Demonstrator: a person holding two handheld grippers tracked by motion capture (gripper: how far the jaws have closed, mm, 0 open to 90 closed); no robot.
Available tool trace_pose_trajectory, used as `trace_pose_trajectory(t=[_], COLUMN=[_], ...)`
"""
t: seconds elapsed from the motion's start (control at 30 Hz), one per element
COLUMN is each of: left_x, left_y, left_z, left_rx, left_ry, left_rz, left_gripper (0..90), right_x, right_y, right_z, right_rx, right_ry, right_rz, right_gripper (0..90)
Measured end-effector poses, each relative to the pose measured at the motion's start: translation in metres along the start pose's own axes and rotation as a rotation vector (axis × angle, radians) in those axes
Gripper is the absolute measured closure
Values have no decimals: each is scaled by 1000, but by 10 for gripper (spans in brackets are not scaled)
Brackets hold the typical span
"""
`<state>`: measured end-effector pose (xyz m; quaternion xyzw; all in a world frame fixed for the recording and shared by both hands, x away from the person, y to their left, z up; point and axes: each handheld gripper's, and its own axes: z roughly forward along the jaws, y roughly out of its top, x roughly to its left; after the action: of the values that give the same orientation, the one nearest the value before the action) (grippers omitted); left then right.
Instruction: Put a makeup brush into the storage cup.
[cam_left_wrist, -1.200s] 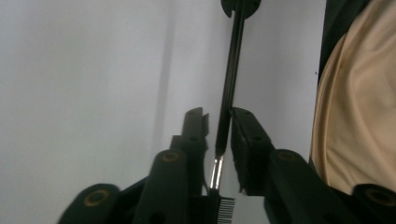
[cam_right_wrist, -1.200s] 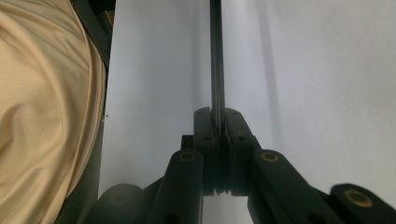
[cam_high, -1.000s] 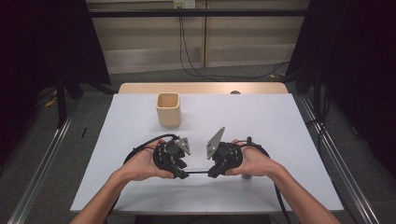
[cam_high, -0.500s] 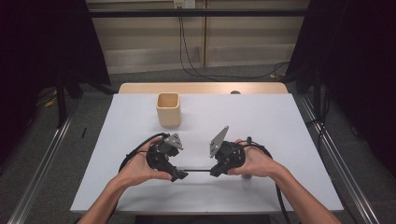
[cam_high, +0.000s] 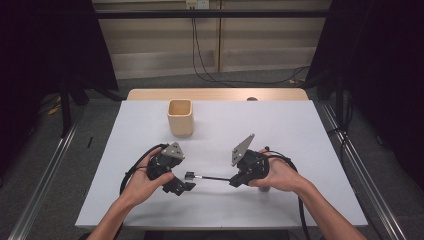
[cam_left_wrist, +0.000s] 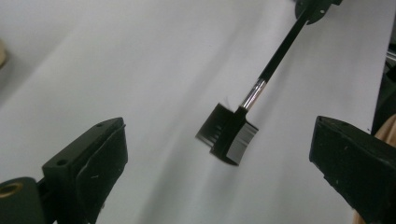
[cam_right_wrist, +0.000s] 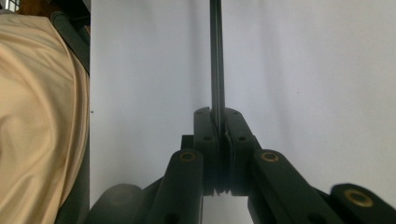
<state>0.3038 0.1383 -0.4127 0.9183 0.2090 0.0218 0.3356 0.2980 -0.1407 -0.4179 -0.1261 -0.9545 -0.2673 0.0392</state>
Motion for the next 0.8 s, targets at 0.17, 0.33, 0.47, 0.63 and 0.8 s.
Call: trace_pose_trajectory(t=[0.17,0.33,0.47,0.63,0.8], left_x=[0,-1,-2,-4,-8], left_y=[-7,-15,-22,-29,-35], left_z=[-4,-11,-14,-13,-12], left_rx=[-24,-66,-93,-108,-119], left_ry=[18,43,64,64,78], left_rz=[-15,-41,-64,-67,-83], left_gripper=[41,42,42,42,42], right_x=[-1,-2,-2,-2,-3], right_y=[-6,-13,-18,-27,-35], right_z=[-1,-4,-7,-4,-3], right_rx=[-3,-25,-65,-110,-162], right_ry=[-14,-33,-48,-69,-107], right_rz=[26,56,78,126,198], right_gripper=[863,863,863,863,862])
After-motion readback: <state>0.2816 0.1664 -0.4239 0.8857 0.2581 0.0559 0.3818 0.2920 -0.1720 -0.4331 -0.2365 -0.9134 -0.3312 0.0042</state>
